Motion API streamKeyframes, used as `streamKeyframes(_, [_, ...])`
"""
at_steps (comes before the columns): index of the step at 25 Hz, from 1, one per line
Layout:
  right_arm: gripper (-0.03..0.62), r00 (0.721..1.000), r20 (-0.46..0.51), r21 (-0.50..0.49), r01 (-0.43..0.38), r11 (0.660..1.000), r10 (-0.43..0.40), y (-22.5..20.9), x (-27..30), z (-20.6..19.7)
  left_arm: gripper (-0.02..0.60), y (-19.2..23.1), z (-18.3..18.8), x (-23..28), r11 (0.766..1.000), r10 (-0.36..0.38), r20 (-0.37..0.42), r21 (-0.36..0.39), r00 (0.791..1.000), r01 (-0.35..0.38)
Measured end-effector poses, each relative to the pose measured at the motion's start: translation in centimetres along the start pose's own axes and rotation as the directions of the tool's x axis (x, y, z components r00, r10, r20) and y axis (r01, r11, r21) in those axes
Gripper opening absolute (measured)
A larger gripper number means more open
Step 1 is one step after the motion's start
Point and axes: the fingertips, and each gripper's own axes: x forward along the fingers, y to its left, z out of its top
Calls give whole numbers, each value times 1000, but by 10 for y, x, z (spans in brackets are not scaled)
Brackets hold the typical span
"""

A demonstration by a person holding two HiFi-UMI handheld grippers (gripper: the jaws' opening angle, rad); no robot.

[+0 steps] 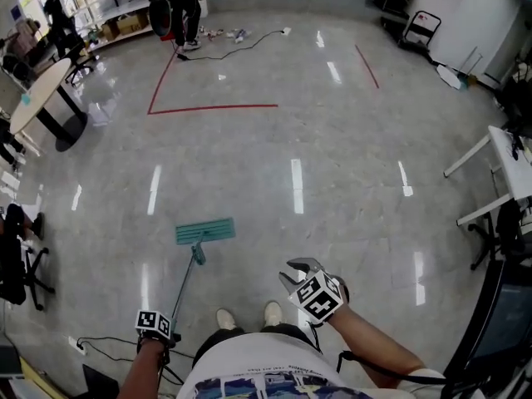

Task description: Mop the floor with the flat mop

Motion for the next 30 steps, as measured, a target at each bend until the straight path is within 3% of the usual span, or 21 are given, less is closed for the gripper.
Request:
streamKeyframes(6, [119,999,28,-5,31,1000,-31,6,-7,8,95,-1,0,5,999,7,0,43,1000,-7])
streamKeyframes(11, [112,999,32,-33,21,999,-20,17,-2,22,95,-1,1,3,999,-11,25,38,1000,10])
streamKeyframes(30, [109,1000,6,-66,11,998,-11,39,4,33,97,12,-13,12,999,4,-18,49,1000,-3])
